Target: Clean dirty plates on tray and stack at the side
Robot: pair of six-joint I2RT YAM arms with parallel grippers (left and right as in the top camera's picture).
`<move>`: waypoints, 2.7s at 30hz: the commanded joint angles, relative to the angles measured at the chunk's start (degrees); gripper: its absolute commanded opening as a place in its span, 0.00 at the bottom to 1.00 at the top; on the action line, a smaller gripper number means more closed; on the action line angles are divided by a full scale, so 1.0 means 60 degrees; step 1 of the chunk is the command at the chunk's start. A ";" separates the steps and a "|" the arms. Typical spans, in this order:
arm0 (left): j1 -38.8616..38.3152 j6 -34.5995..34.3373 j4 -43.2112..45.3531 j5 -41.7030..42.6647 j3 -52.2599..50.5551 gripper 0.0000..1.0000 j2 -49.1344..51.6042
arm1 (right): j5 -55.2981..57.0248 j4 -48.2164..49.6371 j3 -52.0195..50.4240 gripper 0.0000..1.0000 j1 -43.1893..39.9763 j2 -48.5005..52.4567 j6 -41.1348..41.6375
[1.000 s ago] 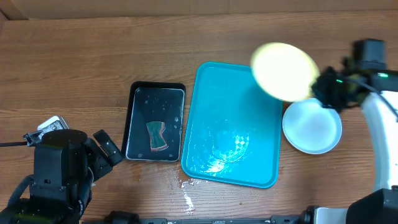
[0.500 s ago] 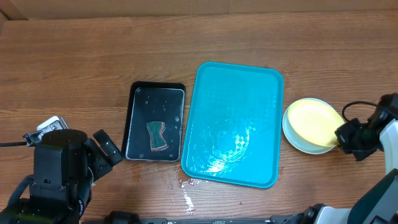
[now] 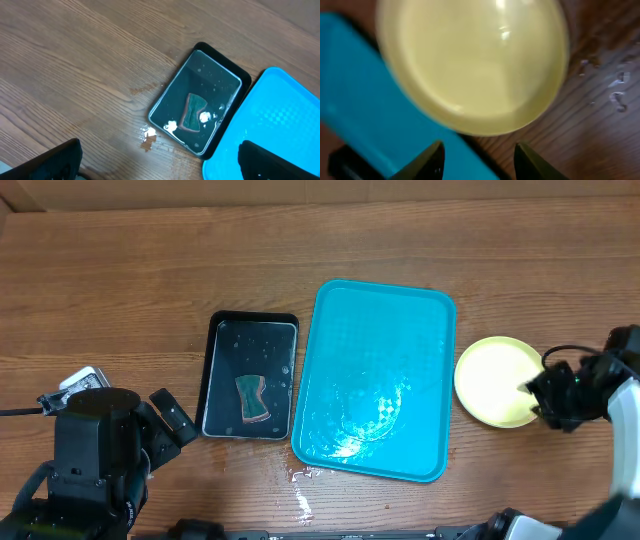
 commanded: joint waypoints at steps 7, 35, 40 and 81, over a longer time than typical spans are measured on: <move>0.0062 -0.0091 0.0007 -0.0127 0.0109 1.00 0.0007 | -0.2630 0.0007 0.1162 1.00 0.3410 -0.4404 -0.2036; 0.0062 -0.0091 0.0007 -0.0127 0.0109 1.00 0.0007 | 0.2998 0.3621 -0.1151 1.00 0.4918 -0.8637 -0.2040; 0.0062 -0.0091 0.0007 -0.0127 0.0109 1.00 0.0007 | 0.2965 0.4299 -0.2914 1.00 0.4455 -1.0386 -0.2036; 0.0062 -0.0091 0.0007 -0.0127 0.0109 1.00 0.0007 | 0.2087 1.0000 -0.9595 1.00 0.3803 -1.3176 -0.2036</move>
